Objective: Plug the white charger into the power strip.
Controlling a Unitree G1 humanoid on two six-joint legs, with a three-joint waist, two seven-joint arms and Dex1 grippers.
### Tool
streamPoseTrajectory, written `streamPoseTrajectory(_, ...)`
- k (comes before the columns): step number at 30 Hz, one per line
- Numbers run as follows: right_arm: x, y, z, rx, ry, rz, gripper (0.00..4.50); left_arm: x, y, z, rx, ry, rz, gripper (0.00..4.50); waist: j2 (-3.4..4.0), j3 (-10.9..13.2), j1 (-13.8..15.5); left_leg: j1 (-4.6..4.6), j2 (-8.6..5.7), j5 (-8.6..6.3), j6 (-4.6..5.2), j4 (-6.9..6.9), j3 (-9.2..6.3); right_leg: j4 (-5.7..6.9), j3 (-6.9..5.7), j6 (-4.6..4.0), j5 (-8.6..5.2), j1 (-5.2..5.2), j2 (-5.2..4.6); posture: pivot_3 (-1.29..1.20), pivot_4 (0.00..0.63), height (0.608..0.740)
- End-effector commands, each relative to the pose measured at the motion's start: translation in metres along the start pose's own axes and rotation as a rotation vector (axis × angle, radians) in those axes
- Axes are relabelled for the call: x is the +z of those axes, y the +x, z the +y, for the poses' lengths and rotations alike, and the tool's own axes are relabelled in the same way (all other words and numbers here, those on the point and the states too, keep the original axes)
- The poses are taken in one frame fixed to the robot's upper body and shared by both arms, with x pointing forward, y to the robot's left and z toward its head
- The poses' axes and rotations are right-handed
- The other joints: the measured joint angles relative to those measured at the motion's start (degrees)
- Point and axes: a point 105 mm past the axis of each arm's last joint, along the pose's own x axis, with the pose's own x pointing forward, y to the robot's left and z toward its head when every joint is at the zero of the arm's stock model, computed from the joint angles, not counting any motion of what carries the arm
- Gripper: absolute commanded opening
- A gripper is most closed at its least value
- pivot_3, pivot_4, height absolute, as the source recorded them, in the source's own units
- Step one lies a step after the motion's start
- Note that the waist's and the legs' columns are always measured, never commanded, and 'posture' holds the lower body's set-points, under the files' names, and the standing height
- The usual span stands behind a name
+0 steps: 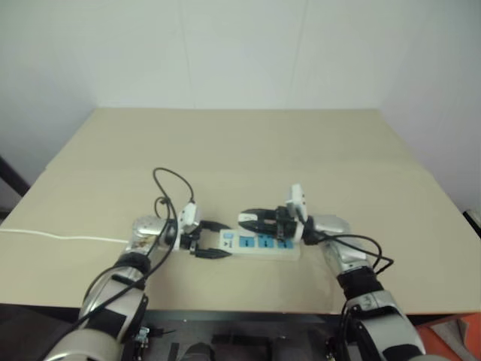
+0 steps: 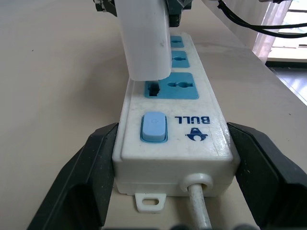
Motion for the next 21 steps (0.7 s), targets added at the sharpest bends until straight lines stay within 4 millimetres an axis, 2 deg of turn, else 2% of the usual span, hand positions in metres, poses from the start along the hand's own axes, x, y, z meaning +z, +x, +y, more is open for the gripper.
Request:
streamPoseTrajectory(1,0.004,0.002,-0.002,-0.012,-0.036,-0.018,1.13,-0.011,0.002,-0.008,-0.046,-0.036,0.045,3.23,0.00,0.0,0.0,0.00,0.00,0.00,0.00,0.00,0.00,0.00,0.00,0.00,0.00,0.00,0.00,0.00,0.150,0.740)
streamPoseTrajectory(12,-0.003,-0.012,0.003,-0.010,-0.041,-0.009,1.13,-0.012,0.001,-0.009,-0.042,-0.035,0.047,3.23,0.00,0.0,0.0,-0.03,0.00,0.00,0.00,0.00,0.00,-0.02,0.00,0.01,-0.01,0.00,0.00,0.00,0.150,0.740)
streamPoseTrajectory(21,-0.018,0.000,0.012,0.031,-0.035,0.030,1.13,-0.011,0.002,-0.008,-0.048,-0.036,0.053,3.23,0.00,0.0,0.1,-0.01,0.00,0.00,0.00,0.00,0.00,-0.01,0.00,0.14,-0.08,0.00,0.00,0.00,0.150,0.740)
